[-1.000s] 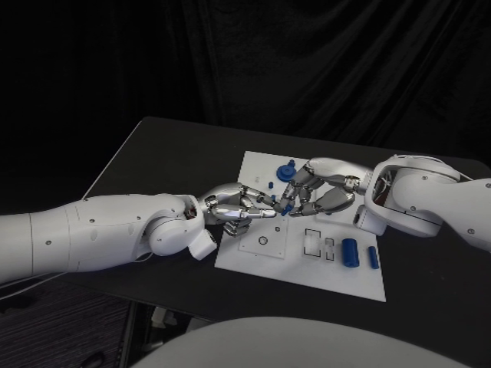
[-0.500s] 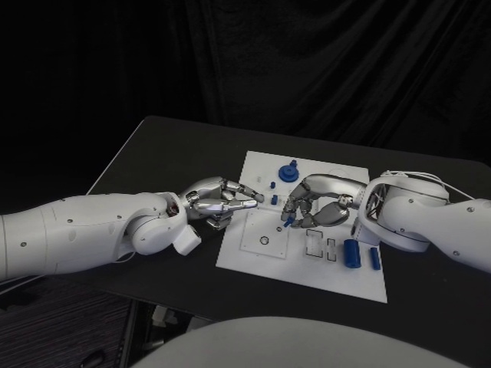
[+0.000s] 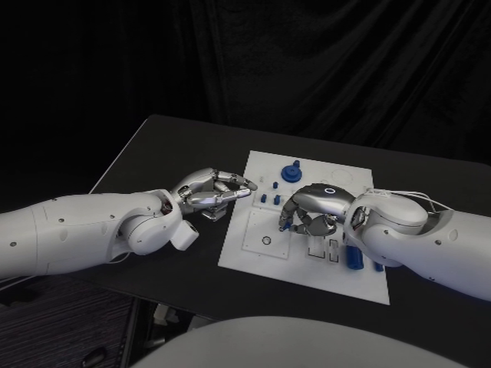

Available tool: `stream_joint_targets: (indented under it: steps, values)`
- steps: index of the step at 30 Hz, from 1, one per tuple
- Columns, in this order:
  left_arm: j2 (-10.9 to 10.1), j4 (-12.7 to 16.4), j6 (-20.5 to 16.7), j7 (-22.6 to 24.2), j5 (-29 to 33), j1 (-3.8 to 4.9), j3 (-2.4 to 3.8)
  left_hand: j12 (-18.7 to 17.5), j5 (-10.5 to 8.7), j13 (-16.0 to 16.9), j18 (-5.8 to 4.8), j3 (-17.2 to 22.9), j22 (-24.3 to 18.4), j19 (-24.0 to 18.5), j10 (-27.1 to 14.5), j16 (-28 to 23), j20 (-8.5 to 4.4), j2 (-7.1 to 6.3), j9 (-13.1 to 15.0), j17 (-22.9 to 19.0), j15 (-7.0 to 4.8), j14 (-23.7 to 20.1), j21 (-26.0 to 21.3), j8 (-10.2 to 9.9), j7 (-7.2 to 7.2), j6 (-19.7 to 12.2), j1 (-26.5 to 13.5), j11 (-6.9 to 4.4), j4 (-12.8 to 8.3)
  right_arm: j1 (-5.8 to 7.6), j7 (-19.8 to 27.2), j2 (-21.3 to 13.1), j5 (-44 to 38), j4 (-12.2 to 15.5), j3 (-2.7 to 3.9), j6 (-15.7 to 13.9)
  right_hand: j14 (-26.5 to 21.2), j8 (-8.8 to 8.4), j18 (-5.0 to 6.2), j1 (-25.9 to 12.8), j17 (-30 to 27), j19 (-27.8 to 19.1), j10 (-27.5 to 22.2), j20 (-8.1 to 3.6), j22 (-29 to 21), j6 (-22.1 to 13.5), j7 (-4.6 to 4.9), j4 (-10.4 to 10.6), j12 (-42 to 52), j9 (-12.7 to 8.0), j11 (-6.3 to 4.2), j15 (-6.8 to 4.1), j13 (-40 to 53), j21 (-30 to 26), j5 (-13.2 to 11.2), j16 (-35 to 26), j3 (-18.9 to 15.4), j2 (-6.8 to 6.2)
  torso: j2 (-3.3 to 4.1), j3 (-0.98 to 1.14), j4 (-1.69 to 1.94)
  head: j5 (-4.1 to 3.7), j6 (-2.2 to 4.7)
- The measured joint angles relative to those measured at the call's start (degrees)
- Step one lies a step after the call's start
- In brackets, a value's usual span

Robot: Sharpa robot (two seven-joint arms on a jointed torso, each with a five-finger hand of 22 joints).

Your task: Assemble the parts on the task board

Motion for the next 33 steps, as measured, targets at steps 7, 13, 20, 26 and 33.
stream_joint_targets:
  steps: [7,13,20,26,33]
  values:
    - [0.2,-0.22,-0.36,0.7,0.3,0.0,0.0,0.0,0.39,0.02,0.0,-0.24,0.0,0.0,0.0,0.0,0.0,0.29,-0.31,0.0,0.0,0.0,-0.22,0.23,0.04,0.44,0.29,0.0,0.24,-0.38,-3.29,0.41,-5.54,-0.03,0.02,-1.58,0.23,-0.27,0.0,-0.17,0.0,0.17,0.0,0.17,0.0,0.15,0.15,-0.01,-0.4,-0.01,0.0,0.08,-0.24,-0.19,-0.33,0.0,-0.01,-0.29,0.0,-0.03,0.28,-0.42,-0.01]
    - [0.56,-0.56,-0.35,0.79,0.44,0.0,0.0,0.01,0.68,0.05,0.0,-0.4,-0.01,0.0,0.0,0.0,0.0,0.51,-0.54,0.0,0.0,0.0,-0.51,0.23,0.21,0.62,0.51,0.0,0.4,-0.49,-5.34,0.73,-8.19,0.01,0.02,-2.06,0.23,-0.57,0.0,-0.17,0.0,0.48,-0.01,0.08,0.0,0.16,0.17,-0.05,-0.68,-0.01,0.01,0.08,-0.33,-0.19,-0.34,0.21,-0.05,-0.29,0.04,-0.09,0.36,-0.71,-0.01]
    - [0.71,-0.83,-0.26,0.79,0.53,0.0,0.0,0.01,1.05,0.06,0.0,-0.4,-0.01,0.0,0.0,0.0,0.0,0.51,-0.6,0.0,0.0,0.0,-0.51,0.23,0.21,0.61,0.52,0.0,0.4,-0.6,-7.03,1.24,-10.17,0.1,0.02,-2.03,0.59,-0.73,0.0,-0.39,0.0,0.58,-0.01,0.18,0.01,0.36,-0.03,-0.06,-0.95,0.09,0.01,0.04,-0.52,-0.41,-0.6,0.21,-0.05,-0.52,0.09,-0.15,0.38,-0.74,-0.01]
    - [0.93,-1.12,-0.1,0.73,0.57,0.0,0.0,0.01,1.06,0.07,0.0,-0.57,-0.01,0.0,0.0,0.0,-0.01,0.51,-0.68,0.0,0.0,0.0,-0.51,0.22,0.01,0.82,0.52,0.0,0.57,-0.92,-7.9,1.6,-11.11,0.07,0.02,-1.74,0.59,-1.06,0.01,-0.69,0.01,0.8,0.19,0.0,-0.07,0.36,-0.03,0.2,-1.39,0.13,0.21,0.03,-0.75,-0.47,-1.0,0.21,0.21,-0.82,0.08,-0.14,0.31,-0.65,-0.01]
    - [1.3,-1.48,0.23,0.55,0.6,0.0,0.0,0.01,1.28,0.11,0.0,-0.63,-0.02,0.0,-0.21,0.0,-0.01,0.67,-0.79,0.0,-0.01,0.0,-0.74,0.44,0.21,1.02,0.68,0.2,0.63,-1.14,-8.29,1.69,-11.63,0.11,0.02,-1.47,0.59,-1.1,0.01,-0.69,0.01,0.99,0.39,0.18,-0.13,0.35,-0.03,0.2,-1.63,0.13,0.01,0.03,-0.83,-0.65,-1.0,0.21,0.2,-0.82,0.06,-0.09,0.32,-0.87,-0.01]
